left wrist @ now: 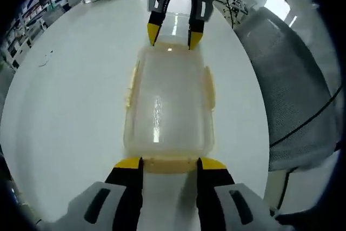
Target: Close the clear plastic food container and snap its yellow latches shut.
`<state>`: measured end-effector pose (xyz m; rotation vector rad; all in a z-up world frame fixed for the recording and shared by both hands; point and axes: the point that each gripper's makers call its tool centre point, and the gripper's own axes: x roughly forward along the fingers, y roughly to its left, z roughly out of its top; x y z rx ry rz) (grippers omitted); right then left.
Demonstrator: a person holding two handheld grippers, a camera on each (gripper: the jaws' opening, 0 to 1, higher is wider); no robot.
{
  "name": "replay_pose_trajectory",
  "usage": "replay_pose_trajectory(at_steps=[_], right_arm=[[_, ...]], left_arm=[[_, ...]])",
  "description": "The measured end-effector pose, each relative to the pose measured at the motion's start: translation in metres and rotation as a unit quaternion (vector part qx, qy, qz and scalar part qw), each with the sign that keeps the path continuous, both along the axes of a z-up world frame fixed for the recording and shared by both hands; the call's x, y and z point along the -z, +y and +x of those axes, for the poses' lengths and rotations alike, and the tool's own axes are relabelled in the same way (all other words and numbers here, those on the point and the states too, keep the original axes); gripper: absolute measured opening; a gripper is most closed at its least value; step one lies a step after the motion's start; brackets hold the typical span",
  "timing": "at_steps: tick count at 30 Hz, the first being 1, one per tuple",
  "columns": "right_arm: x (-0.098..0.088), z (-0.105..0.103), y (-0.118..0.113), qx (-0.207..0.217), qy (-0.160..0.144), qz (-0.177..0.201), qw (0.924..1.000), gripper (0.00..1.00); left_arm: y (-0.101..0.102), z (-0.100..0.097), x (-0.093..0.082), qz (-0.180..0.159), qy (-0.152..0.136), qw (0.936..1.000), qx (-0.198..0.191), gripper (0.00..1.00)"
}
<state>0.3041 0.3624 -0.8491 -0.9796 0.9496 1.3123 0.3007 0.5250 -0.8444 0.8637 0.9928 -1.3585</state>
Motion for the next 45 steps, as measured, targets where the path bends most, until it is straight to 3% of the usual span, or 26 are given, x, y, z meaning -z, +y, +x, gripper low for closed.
replay_pose_trajectory(at_steps=[2, 4, 15, 45], right_arm=[[0.0000, -0.0003, 0.0005, 0.004, 0.000, 0.001, 1.0000, 0.36], [0.0001, -0.0002, 0.0004, 0.005, -0.001, 0.002, 1.0000, 0.36], [0.0013, -0.0016, 0.0000, 0.013, 0.002, -0.004, 0.9999, 0.35], [0.0003, -0.0018, 0.0008, 0.001, 0.005, 0.006, 1.0000, 0.35]], left_arm=[[0.0010, 0.0026, 0.0015, 0.018, -0.017, 0.9994, 0.025, 0.32], [-0.0003, 0.0017, 0.0020, 0.019, -0.009, 0.9996, 0.018, 0.32], [-0.0005, 0.0009, 0.0035, 0.039, -0.028, 0.9987, 0.020, 0.32], [-0.0013, -0.0032, -0.0004, 0.035, -0.039, 0.9985, 0.012, 0.32]])
